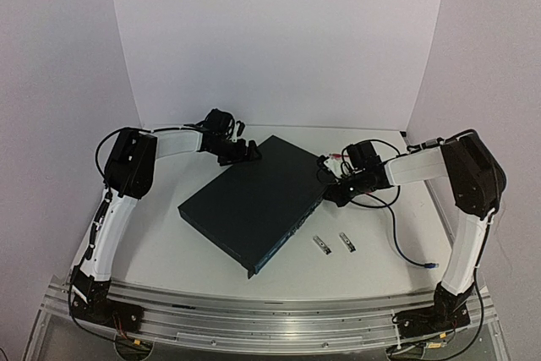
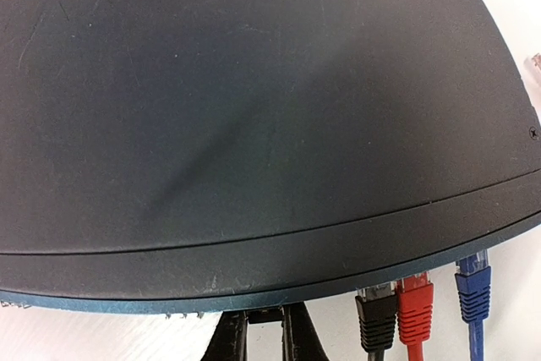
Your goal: Pull the plug from the switch port
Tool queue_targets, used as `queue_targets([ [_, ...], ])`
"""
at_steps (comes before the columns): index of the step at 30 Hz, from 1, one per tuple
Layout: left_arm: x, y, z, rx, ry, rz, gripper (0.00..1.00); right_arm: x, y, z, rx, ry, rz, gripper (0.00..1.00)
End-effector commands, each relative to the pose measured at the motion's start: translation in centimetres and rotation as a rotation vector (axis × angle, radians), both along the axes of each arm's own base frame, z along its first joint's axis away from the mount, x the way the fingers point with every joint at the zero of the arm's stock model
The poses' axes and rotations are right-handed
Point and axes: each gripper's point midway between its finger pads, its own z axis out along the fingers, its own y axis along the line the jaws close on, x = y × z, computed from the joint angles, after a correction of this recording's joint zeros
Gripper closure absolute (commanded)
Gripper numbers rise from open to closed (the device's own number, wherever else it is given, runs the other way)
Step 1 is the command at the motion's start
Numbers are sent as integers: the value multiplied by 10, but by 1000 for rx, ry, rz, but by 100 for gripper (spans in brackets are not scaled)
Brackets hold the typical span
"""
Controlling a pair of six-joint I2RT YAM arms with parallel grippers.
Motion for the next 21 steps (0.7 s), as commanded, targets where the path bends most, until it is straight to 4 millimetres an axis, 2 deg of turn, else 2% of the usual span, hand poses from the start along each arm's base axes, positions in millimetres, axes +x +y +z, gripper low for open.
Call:
queue_targets([
  [1,-20,15,-55,84,148,13,4,10,17,15,38,-52,12,100],
  [9,-24,21,-67,97,192,48,4,3,5,-5,97,-16,-130,100],
  [21,-23,22,-68,73,215,59,4,-13,-5,-4,162,-86,-154,100],
])
